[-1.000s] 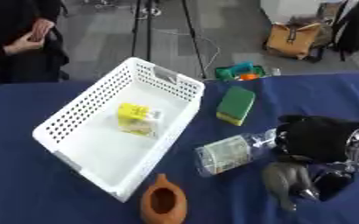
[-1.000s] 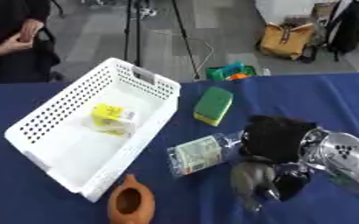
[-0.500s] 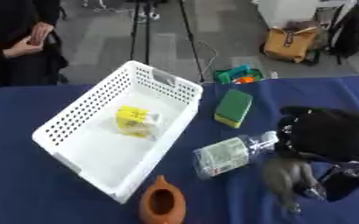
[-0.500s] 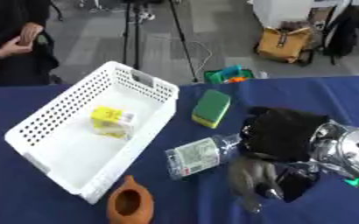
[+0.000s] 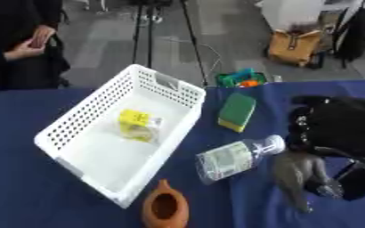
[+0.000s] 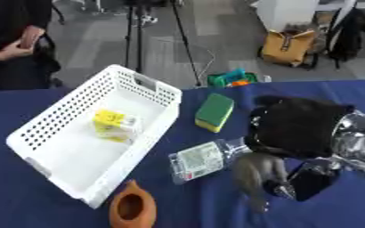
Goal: Pick up objects on the table and place them in the box.
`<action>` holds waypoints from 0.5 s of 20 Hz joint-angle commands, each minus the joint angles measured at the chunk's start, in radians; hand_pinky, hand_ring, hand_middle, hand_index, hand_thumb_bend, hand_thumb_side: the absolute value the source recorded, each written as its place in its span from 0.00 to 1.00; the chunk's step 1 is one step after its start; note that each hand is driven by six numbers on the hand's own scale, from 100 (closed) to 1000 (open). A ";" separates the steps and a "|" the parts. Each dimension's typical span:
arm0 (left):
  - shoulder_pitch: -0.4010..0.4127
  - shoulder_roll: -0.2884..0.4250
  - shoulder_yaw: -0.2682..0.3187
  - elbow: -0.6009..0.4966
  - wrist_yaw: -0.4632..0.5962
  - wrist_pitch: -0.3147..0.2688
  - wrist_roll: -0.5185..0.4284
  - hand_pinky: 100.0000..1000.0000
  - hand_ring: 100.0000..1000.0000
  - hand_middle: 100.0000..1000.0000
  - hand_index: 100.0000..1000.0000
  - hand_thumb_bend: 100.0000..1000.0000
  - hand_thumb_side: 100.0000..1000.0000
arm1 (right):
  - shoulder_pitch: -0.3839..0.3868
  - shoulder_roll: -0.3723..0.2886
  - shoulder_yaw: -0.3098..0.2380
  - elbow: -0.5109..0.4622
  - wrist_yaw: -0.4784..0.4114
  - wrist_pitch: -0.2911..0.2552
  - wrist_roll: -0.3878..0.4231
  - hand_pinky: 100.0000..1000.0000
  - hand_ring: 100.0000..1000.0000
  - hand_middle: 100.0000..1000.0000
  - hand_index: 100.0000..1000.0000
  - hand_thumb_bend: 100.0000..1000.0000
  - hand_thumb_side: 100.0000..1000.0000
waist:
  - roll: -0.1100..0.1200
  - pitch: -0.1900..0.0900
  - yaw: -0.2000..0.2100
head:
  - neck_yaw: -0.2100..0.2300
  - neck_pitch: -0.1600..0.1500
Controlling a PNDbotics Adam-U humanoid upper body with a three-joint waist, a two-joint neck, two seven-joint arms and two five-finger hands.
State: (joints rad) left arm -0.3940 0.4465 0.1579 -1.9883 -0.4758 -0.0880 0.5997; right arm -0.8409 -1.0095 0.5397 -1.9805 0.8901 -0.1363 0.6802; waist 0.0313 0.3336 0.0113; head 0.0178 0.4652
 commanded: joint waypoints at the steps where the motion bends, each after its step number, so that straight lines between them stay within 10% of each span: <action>1: -0.006 0.029 0.008 -0.012 -0.004 0.001 -0.001 0.54 0.63 0.71 0.77 0.00 0.92 | -0.035 -0.040 -0.027 -0.019 -0.018 -0.004 -0.008 1.00 0.83 0.29 0.33 0.03 0.40 | -0.005 -0.029 -0.002 | 0.002 -0.001; 10: -0.009 0.029 0.002 -0.012 0.000 0.001 -0.006 0.54 0.63 0.72 0.77 0.00 0.92 | -0.149 0.000 -0.042 -0.019 -0.059 0.025 0.024 1.00 0.82 0.27 0.33 0.02 0.41 | -0.006 -0.038 0.005 | -0.010 0.005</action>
State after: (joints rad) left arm -0.3939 0.4468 0.1574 -1.9882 -0.4758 -0.0874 0.5977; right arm -0.9688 -0.9999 0.5238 -1.9827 0.8424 -0.1180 0.6983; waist 0.0261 0.3211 0.0146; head 0.0113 0.4660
